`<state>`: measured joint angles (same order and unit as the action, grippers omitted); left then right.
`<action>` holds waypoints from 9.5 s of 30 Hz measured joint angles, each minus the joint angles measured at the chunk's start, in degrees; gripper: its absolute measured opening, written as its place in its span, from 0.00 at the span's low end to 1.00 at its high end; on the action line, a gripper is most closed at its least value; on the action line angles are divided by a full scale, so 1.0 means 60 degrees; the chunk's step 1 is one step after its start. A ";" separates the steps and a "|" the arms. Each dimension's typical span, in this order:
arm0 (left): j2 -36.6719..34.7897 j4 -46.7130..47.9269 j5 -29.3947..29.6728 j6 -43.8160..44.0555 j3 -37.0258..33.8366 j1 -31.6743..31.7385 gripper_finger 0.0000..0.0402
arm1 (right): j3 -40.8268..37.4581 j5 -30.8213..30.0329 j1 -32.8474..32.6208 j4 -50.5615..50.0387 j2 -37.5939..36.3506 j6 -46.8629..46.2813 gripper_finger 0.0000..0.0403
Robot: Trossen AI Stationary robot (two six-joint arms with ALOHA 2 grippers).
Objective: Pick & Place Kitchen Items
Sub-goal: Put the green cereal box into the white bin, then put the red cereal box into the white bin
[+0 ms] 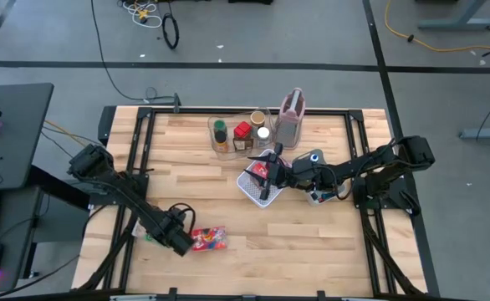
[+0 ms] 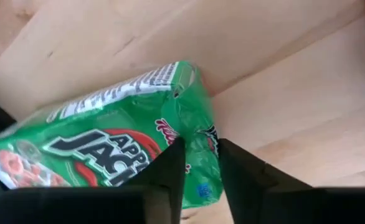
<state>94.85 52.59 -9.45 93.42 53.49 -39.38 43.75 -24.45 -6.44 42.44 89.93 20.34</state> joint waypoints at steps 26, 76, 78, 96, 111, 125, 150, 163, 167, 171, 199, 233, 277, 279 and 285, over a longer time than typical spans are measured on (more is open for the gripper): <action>-0.0255 0.2414 0.4218 -0.6567 0.4712 0.1619 0.00 | 0.0002 -0.0680 -0.0482 -0.1753 -0.1305 0.0252 0.50; 0.1213 0.1169 -0.1940 -2.4671 0.5557 0.7899 0.02 | -0.0007 -0.0510 -0.0701 -0.6236 -0.2142 -0.5022 0.50; 0.1224 0.1143 -0.1742 -2.4884 0.5568 0.7887 0.04 | -0.0008 -0.0600 -0.0550 -0.5873 -0.1732 -0.5060 0.50; 0.1239 0.1058 -0.1545 -2.5481 0.5568 0.7836 0.02 | 0.0266 -0.0550 -0.0160 -0.3531 0.0710 -0.2143 0.17; 0.1180 -0.1553 0.1083 -2.2754 0.5578 0.7832 0.14 | 0.0270 0.0382 -0.0252 -0.3631 0.0721 -0.1525 0.02; 0.0603 -0.1307 0.1678 -2.1071 0.5578 0.7828 0.26 | 0.0262 -0.2536 -0.0349 -0.3607 0.0630 -0.2312 0.03; -0.5729 -0.4397 0.1645 -1.6800 0.0461 0.5349 0.15 | 0.0266 0.1758 -0.1887 -0.1774 -0.0534 -0.2018 0.31; -0.5625 -0.6861 0.2917 -1.3023 -0.2578 0.3556 0.21 | 0.0653 0.2950 -0.1905 -0.0096 0.0801 -0.2481 0.53; -0.5625 -0.6270 0.2712 -1.0379 -0.2592 0.3558 0.32 | 0.1190 0.2994 -0.1898 -0.0084 0.1373 -0.2394 0.52; -0.5628 -0.5846 0.1377 -0.7393 -0.2592 0.3555 0.41 | 0.1870 0.2987 -0.1858 -0.0448 0.1923 -0.2241 0.52; -0.1768 -0.7447 0.0055 0.2696 -0.2556 0.1177 0.43 | 0.2681 0.2991 -0.1489 -0.1429 0.2728 -0.0197 0.52; -0.2229 -0.6430 0.1088 0.3347 -0.2909 0.1074 0.43 | 0.2681 0.3479 -0.1370 -0.1496 0.2728 -0.0481 0.52; -0.4201 -0.1035 0.5850 -0.8475 0.1221 0.1483 0.02 | 0.2663 0.2595 -0.1089 -0.8296 0.0521 -0.2942 0.52; -0.3998 -0.0801 0.6050 -0.9100 0.1582 0.1483 0.01 | 0.2663 0.2746 -0.1089 -0.8837 0.0243 -0.3228 0.52; -0.3341 -0.0663 0.6335 -1.0293 0.2332 0.1635 0.02 | 0.2039 0.2739 -0.1089 -0.9148 -0.0750 -0.3580 0.52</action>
<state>74.80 48.61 28.56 31.67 67.48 -29.56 55.98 -8.01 -12.97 -12.45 85.43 -1.14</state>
